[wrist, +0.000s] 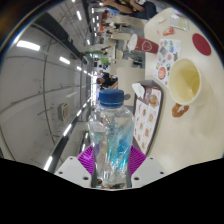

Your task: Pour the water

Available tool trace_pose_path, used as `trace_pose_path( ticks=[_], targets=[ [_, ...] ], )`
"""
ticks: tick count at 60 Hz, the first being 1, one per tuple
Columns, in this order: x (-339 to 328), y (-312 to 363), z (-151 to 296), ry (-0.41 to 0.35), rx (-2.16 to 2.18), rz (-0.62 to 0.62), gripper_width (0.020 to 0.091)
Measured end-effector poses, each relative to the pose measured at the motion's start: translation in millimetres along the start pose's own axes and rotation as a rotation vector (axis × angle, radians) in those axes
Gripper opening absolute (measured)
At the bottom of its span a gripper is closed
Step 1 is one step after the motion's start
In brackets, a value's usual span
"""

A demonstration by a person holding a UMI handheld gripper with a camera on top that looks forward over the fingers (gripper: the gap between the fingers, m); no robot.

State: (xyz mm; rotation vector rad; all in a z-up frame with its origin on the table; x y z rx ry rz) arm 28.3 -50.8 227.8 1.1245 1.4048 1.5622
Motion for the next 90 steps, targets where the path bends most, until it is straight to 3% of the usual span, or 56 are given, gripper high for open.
trace_pose_path(
  ticks=[13, 18, 26, 38, 50, 57, 68, 82, 87, 90],
  targets=[
    [-17.4, -43.7, 29.6, -0.119, 0.358, 0.042, 0.0386],
    [-18.4, -51.0, 33.1, -0.109, 0.391, 0.028, 0.0387],
    [-20.8, -43.6, 35.0, -0.071, 0.384, 0.026, 0.0387],
    [-27.4, 1.9, 69.4, 0.106, -0.249, -0.107, 0.0388],
    [-58.5, 61.5, 149.1, 0.129, -0.974, -0.213, 0.0390],
    [-83.4, 54.0, 190.2, 0.139, -1.267, -0.338, 0.0390],
    [-119.5, -20.9, 245.5, 0.225, -1.436, -0.495, 0.0390],
    [-149.8, -93.7, 259.3, 0.289, -1.410, -0.574, 0.0392],
    [-157.7, -112.8, 255.2, 0.297, -1.389, -0.608, 0.0409],
    [-155.5, -115.4, 256.3, 0.263, -1.409, -0.589, 0.0401]
  ],
)
Point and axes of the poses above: the point between the fingertips, and its own axes, seen from behind it with the camera up: y to the left, z up, x forward, the way the camera looks, the point moved 10 cm from there along -x, backward, against the way the camera looks, and after that the axes turned 14 degrees about z, right-handed, at the moved point
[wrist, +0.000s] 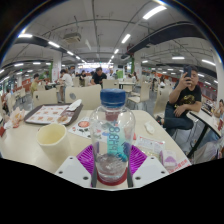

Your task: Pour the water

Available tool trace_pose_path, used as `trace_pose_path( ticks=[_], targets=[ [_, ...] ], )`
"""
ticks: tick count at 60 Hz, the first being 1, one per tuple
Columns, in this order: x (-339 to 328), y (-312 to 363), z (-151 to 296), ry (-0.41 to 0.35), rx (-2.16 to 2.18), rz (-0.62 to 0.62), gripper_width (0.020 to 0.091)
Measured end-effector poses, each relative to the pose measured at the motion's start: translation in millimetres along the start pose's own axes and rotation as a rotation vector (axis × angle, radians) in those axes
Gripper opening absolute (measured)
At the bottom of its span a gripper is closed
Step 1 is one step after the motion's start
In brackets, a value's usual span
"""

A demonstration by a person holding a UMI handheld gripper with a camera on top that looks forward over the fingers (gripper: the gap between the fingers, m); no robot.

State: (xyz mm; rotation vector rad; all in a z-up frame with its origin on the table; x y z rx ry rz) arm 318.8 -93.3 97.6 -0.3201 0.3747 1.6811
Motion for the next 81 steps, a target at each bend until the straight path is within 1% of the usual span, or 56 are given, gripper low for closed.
trace_pose_path(
  ticks=[6, 11, 15, 16, 17, 18, 20, 21, 23, 24, 26, 29, 33, 34, 39, 49, 52, 61, 78, 81],
  targets=[
    [-4.2, 1.7, -1.3, -0.013, 0.028, -0.006, 0.0431],
    [-7.1, 0.7, -1.4, -0.003, 0.036, -0.002, 0.0516],
    [-11.8, 0.0, -0.7, 0.031, 0.040, -0.014, 0.0565],
    [-13.7, 0.5, -0.1, 0.041, 0.041, -0.019, 0.0589],
    [-15.6, 1.4, 0.3, 0.051, 0.041, -0.024, 0.0632],
    [-15.9, 3.3, 0.4, 0.064, 0.041, -0.030, 0.0688],
    [-22.0, 6.9, 1.7, 0.088, 0.036, -0.038, 0.0830],
    [-25.5, 8.9, 2.8, 0.098, 0.033, -0.043, 0.0867],
    [-33.7, 12.6, 4.1, 0.120, 0.029, -0.063, 0.0838],
    [-37.0, 12.6, 4.4, 0.131, 0.025, -0.072, 0.0836],
    [-50.7, 18.3, 8.3, 0.144, 0.016, -0.093, 0.0852],
    [-68.2, 30.6, 12.0, 0.165, 0.015, -0.112, 0.0844],
    [-93.1, 52.0, 14.5, 0.204, 0.024, -0.111, 0.0843],
    [-99.9, 58.5, 15.2, 0.215, 0.029, -0.110, 0.0852],
    [-129.7, 91.4, 19.6, 0.243, 0.065, -0.113, 0.0850],
    [-176.2, 158.1, 29.1, 0.229, 0.130, -0.080, 0.0852],
    [-183.4, 174.4, 30.4, 0.216, 0.129, -0.058, 0.0849],
    [-195.9, 207.2, 29.1, 0.227, 0.113, -0.014, 0.0853],
    [-201.3, 220.5, 25.8, 0.240, 0.076, 0.012, 0.0852],
    [-201.3, 222.5, 24.2, 0.251, 0.069, 0.017, 0.0851]
  ],
)
Point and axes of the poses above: the point between the fingertips, and its own axes, seen from behind it with the camera up: y to the left, z up, x forward, the way the camera looks, the point moved 10 cm from there along -x, backward, against the way the camera looks, and after that the axes turned 14 degrees about z, right-handed, at the moved point
